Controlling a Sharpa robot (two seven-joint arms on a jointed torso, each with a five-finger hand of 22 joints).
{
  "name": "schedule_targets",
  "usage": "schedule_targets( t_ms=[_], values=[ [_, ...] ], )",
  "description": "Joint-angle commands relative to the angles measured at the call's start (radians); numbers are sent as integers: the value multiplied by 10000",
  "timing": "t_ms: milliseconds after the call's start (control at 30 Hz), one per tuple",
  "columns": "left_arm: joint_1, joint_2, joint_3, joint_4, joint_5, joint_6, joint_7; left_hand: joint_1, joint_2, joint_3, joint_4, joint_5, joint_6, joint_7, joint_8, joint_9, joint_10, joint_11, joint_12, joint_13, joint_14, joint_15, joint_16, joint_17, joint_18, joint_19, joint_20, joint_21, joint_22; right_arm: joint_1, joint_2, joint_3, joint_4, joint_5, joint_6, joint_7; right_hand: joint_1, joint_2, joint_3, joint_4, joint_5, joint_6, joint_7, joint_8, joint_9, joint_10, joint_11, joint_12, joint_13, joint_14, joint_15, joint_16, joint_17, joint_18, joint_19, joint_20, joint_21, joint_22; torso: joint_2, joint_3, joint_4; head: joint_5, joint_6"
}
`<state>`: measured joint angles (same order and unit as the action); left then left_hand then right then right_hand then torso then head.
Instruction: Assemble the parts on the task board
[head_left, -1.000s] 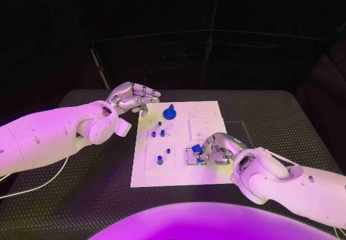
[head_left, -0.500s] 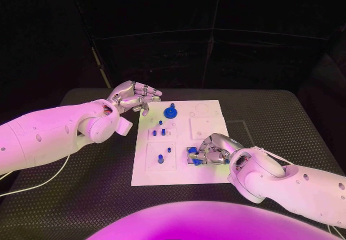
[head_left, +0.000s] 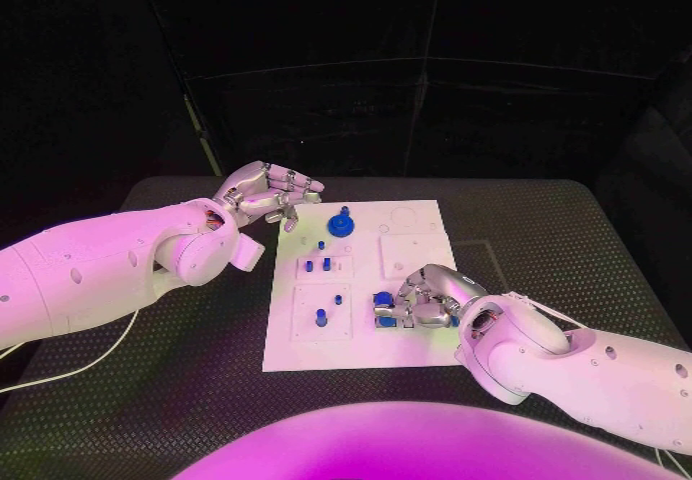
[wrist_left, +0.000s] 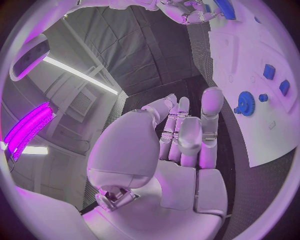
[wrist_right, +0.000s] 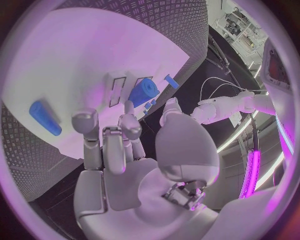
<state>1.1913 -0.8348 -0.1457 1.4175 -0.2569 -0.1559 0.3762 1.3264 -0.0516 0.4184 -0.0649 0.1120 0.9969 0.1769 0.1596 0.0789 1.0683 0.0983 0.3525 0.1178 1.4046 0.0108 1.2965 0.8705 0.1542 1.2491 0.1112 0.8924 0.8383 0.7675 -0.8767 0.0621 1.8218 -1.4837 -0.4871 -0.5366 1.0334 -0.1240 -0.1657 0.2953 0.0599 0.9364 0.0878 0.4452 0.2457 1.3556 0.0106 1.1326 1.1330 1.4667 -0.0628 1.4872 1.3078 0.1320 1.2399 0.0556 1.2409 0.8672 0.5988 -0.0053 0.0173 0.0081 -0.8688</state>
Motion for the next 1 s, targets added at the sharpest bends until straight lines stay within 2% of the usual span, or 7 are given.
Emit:
schedule_targets(
  t_ms=[33, 100, 133, 200, 433, 867, 1000],
  values=[
    [15, -6, 8, 30, 43, 90, 5, -53, 0, 57, 24, -28, -55, 7, 29, -9, -93, -5, 41, 17, -71, 5, -16, -9, 71, -79, 13, -28, -17, 16, -42, 4, 80, -96, -153, 201, 417, 286, 187, -29, 201, 11, -16, 97, 59, -40, -16, -7, 17, 648, 57, -42, 615, -49, -20, -10, -37, 34, 1, 3, -10, -1, -13],
    [15, -8, 8, 31, 43, 92, 5, -53, 0, 57, 24, -28, -55, 7, 29, -9, -93, -5, 41, 17, -71, 5, -16, -9, 71, -79, 13, -28, -17, 16, -67, 4, 109, -123, -139, 224, 763, 408, 245, -56, 299, 50, -45, 180, 107, 11, -42, 31, 49, 662, 36, -24, 660, -56, 14, -26, -17, 83, 0, 3, -11, -14, -21],
    [16, -9, 8, 30, 43, 92, 4, -53, 0, 57, 24, -28, -55, 7, 29, -9, -93, -5, 41, 17, -71, 5, -16, -9, 71, -79, 13, -28, -17, 15, -81, 4, 118, -188, -119, 224, 1388, 554, 383, -273, 632, 95, -80, 269, 157, 61, -70, 84, 99, 674, 8, -5, 703, -61, 39, -48, -5, 115, -1, 2, -14, -22, -22],
    [16, -7, 8, 28, 43, 96, 5, -53, 0, 57, 24, -28, -55, 7, 29, -9, -93, -5, 41, 17, -71, 5, -16, -9, 71, -79, 13, -28, -17, 15, -94, 4, 118, -296, -72, 219, 2204, 624, 532, -655, 827, 264, -146, 485, 264, 135, -134, 201, 212, 688, -38, 20, 761, -64, 69, -85, 15, 164, -3, 0, -8, -17, -28],
    [15, 0, 8, 19, 43, 103, 7, -58, -3, 57, 24, -28, -64, 10, 26, -11, -101, -3, 44, 18, -70, 7, -12, -4, 71, -79, 15, -30, -19, 15, -42, 4, 77, -688, 143, 145, 3766, 791, 837, -1584, 616, 518, -347, 1167, 611, 255, -311, 397, 410, 726, -187, 104, 950, -92, 149, -218, 78, 313, 8, 7, 16, -14, -39],
    [15, -5, 8, 27, 43, 99, 1, -58, -3, 57, 24, -28, -64, 10, 26, -11, -101, -3, 44, 18, -70, 7, -12, -4, 71, -79, 15, -30, -19, 15, 49, 4, -32, -862, -58, 63, 3683, 1016, 721, -1529, 560, 415, -415, 1562, 799, 346, -372, 509, 514, 740, -238, 140, 1036, -115, 195, -277, 114, 399, 8, 2, -4, -5, -39],
    [15, -7, 8, 20, 43, 101, 1, -58, -3, 57, 24, -28, -64, 10, 26, -11, -101, -3, 44, 18, -70, 7, -12, -4, 71, -79, 15, -30, -19, 14, -74, 4, 58, -660, -408, 171, 3252, 1142, 527, -1148, 1262, 141, -381, 1601, 813, 324, -351, 460, 472, 729, -226, 116, 988, -110, 174, -285, 84, 345, -9, 13, -24, 9, -39]
  ],
)
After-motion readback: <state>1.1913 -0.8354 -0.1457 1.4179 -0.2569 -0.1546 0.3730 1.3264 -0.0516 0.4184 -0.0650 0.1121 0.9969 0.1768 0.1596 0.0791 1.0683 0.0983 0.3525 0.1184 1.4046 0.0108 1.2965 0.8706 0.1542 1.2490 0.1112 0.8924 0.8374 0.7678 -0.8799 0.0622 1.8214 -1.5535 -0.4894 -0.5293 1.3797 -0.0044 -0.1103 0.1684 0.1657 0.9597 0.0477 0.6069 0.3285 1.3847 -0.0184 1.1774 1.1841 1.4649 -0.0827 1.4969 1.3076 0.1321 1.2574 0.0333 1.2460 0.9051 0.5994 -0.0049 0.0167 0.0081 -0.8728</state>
